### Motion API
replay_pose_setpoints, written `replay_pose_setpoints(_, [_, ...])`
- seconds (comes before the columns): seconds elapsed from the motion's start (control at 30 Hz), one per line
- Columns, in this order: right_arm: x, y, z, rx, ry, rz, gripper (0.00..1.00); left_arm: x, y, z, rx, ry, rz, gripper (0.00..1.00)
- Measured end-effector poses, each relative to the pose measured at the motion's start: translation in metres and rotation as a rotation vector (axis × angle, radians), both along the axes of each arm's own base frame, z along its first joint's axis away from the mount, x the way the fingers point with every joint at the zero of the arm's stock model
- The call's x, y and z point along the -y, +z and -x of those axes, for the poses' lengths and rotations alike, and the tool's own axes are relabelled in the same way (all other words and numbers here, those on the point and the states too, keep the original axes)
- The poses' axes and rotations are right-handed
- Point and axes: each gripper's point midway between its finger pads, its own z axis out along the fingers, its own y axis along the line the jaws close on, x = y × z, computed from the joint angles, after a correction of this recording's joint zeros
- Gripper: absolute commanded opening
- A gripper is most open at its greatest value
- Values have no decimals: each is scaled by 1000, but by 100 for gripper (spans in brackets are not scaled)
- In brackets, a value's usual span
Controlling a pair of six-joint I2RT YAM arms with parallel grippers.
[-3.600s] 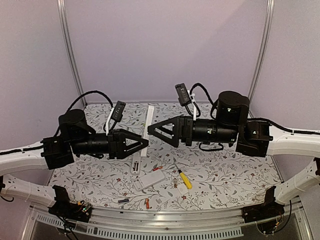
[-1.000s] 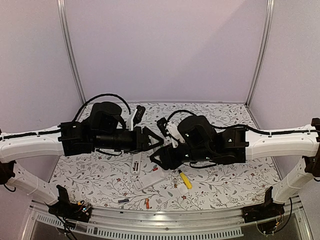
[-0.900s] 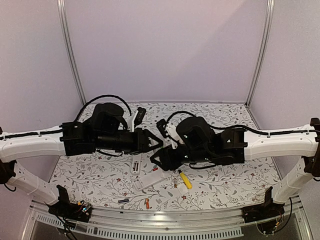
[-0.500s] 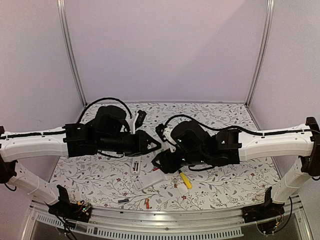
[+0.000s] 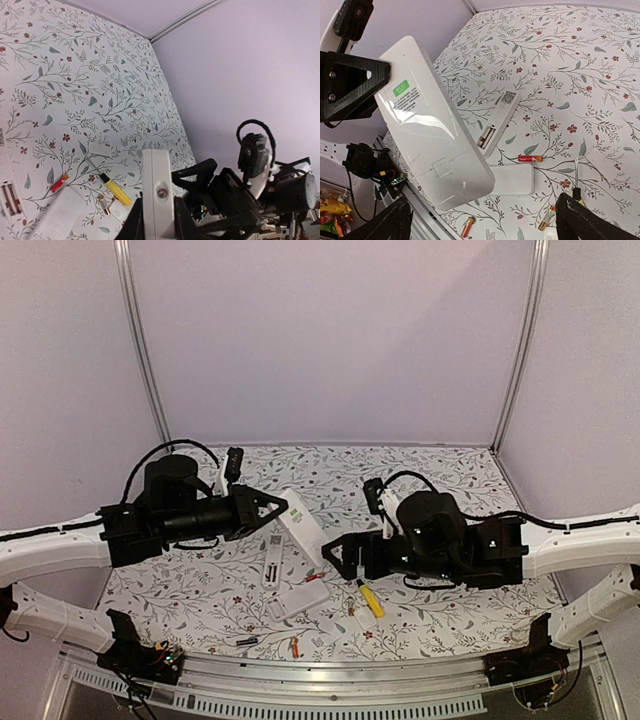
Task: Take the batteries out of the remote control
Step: Pass from the right arm to the left, then remove the battery cover from the remote control.
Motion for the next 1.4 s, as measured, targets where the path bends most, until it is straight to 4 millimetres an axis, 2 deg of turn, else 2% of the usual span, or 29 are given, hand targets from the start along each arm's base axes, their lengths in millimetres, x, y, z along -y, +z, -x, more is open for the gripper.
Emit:
replay_pose_setpoints(0.13, [7,10,2,-58,-25,-190,99,-15,16,-2,61,26,94,0])
replay_pose_setpoints(0.3, [-4,36,7,-116,8,-394,94,-15,32,4,120,-3,186,0])
replay_pose_setpoints(0.43, [-14,59,10,-137,47,-518,81,-13,45,10,161,-38,247,0])
replay_pose_setpoints(0.77, [-26,58,8,-205,70,-592,42,-11,67,20,212,-89,345,0])
replay_pose_setpoints(0.87, [-25,63,8,-218,72,-623,29,-11,67,21,215,-94,350,0])
replay_pose_setpoints(1.0, [-24,66,10,-230,82,-654,19,-12,67,19,208,-87,354,0])
replay_pose_setpoints(1.13, [-22,77,15,-239,105,-710,15,-14,74,21,207,-90,386,0])
replay_pose_setpoints(1.27, [-21,76,16,-249,110,-725,14,-15,74,20,203,-89,388,0])
replay_pose_setpoints(1.4, [-19,74,19,-257,121,-741,21,-13,73,22,191,-98,390,0])
